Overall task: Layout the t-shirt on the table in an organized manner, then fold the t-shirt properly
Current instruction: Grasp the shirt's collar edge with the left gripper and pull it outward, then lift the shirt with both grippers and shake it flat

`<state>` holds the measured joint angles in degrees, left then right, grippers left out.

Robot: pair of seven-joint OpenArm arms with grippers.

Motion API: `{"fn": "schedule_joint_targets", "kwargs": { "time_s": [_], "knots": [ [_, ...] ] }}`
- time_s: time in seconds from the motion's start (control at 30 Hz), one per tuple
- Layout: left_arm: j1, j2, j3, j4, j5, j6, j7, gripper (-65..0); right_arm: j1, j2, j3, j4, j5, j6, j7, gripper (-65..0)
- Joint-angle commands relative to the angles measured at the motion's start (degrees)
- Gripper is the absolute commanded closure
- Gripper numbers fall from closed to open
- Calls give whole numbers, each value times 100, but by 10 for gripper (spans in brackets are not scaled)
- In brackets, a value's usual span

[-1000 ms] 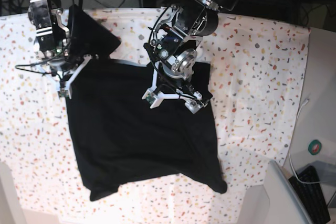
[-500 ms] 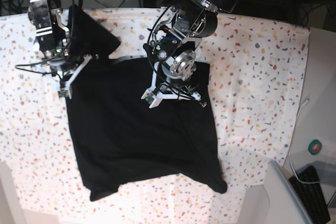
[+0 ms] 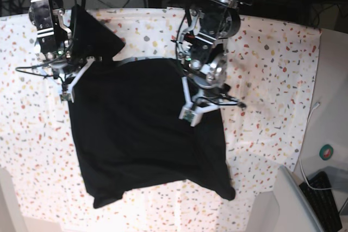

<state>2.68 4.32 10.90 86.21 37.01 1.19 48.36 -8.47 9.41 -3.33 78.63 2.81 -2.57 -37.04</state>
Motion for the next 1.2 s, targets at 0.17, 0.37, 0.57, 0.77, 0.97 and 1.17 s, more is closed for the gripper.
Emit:
{"fn": "schedule_joint_targets", "kwargs": {
  "time_s": [0.17,0.37,0.57,0.77,0.97,1.17],
  "knots": [
    [598,30,-1788,790,-269,52,-49,0,-19,39,48,-17,-22,-20,-266,0],
    [1082,-190,-3599,640,-2695,52,-49,0,-28,-22,65,1,-4,-55,-266,0],
    [1345,-647,-3916,350,-4453,52,-49,0,-265,-497,601,572,-4,-20,-266,0],
    [1310,-682,-3890,368,-4497,52,-58,0,-819,-752,865,2005,-4,-20,-257,-177],
    [1301,-682,-3881,332,-4497,52,-58,0,-626,-743,1445,1820,5,314,-257,-368],
    [1293,-682,-3881,332,-4497,52,-58,0,-212,-945,1982,897,-4,1483,-257,-366]
  ]
}}
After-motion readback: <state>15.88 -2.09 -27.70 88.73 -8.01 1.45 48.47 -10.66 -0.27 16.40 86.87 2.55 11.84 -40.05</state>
